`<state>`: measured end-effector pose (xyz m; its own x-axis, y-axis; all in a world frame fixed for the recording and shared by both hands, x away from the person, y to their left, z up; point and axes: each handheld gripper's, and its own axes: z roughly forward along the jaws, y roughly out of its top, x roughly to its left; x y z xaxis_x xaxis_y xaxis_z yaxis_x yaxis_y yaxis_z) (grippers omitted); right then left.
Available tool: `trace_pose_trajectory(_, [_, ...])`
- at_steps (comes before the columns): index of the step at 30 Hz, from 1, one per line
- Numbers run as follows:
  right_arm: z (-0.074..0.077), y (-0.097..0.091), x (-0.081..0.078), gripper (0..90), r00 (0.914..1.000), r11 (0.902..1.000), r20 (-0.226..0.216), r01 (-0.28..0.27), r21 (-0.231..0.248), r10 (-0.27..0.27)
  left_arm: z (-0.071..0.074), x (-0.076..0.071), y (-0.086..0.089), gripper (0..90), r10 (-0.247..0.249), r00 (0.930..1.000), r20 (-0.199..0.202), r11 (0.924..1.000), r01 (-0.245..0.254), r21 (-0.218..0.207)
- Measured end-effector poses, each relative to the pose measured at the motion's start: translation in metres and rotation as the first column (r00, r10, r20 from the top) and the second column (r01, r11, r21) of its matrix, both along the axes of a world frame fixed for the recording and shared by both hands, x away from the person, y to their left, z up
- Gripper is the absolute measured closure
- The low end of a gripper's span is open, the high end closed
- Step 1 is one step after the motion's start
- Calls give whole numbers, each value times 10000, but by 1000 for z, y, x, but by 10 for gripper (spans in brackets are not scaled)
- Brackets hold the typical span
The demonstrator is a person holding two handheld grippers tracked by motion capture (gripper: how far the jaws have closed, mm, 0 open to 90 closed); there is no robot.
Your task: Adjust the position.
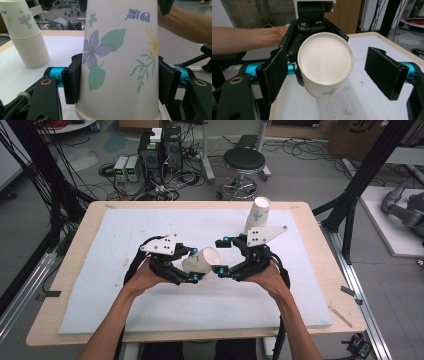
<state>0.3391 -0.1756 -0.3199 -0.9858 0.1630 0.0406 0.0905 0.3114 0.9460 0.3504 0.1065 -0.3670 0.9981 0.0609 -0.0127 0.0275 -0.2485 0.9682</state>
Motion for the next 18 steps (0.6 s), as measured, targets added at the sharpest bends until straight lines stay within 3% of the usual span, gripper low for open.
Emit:
trace_pose_trajectory(5, [0, -4, 1, 191, 9999, 9997, -29, 162, -155, -163, 2, -2, 4, 338, 178, 9998, -24, 9998, -178, 121])
trace_pose_trajectory(6, [1, -5, 0, 192, 9994, 9967, 22, 341, -742, -341, 5, -4, 8, 338, 269, 9996, 0, 9993, -269, 245])
trace_pose_trajectory(9, [4, -5, 0, 192, 9989, 9867, 178, 449, -1562, -427, 8, -5, 15, 338, 508, 9987, 0, 9943, -505, 942])
trace_pose_trajectory(11, [6, -3, -1, 192, 9988, 9774, 301, 434, -2070, -380, 11, -4, 20, 337, 621, 9981, -5, 9872, -613, 1475])
trace_pose_trajectory(13, [7, -2, -1, 192, 9988, 9720, 356, 404, -2314, -330, 13, -4, 22, 337, 667, 9977, -144, 9855, -637, 1574])
trace_pose_trajectory(15, [9, 2, -2, 192, 9987, 9585, 450, 367, -2827, -250, 17, -4, 24, 337, 723, 9971, -246, 9763, -657, 2062])
trace_pose_trajectory(16, [11, 5, -2, 192, 9983, 9443, 528, 410, -3264, -251, 22, -4, 25, 335, 714, 9970, -313, 9635, -609, 2606])
trace_pose_trajectory(18, [13, 9, -2, 192, 9977, 9264, 635, 451, -3738, -230, 26, -3, 24, 335, 666, 9968, -437, 9494, -499, 3101])
